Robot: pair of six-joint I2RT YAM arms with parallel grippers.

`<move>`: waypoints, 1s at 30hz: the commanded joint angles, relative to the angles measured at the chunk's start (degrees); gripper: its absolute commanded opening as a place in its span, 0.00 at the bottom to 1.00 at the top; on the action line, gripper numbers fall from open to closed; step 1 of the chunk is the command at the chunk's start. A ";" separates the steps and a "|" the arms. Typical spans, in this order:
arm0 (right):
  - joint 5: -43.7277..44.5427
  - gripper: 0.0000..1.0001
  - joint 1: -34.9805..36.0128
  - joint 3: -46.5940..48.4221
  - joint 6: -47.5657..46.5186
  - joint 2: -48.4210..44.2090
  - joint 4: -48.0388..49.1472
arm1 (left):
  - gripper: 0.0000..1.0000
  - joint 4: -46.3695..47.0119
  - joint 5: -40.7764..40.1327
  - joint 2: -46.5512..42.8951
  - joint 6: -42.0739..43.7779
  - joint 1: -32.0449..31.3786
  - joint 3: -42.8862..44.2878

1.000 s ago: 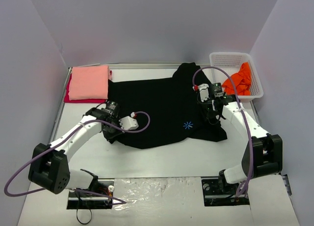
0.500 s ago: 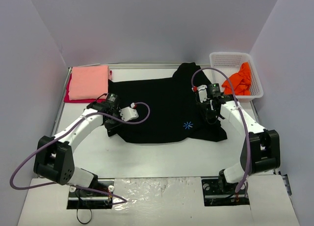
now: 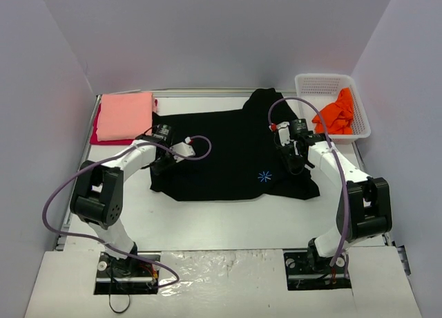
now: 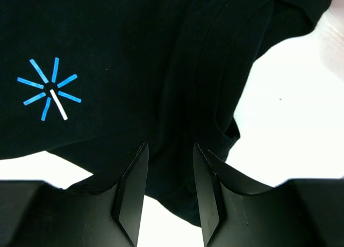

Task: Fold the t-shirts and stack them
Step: Flatten out the tshirt

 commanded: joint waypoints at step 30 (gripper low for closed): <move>2.13 0.34 0.66 -2.09 0.20 0.06 0.04 | 0.50 -3.05 12.52 -16.97 -4.43 1.91 -12.98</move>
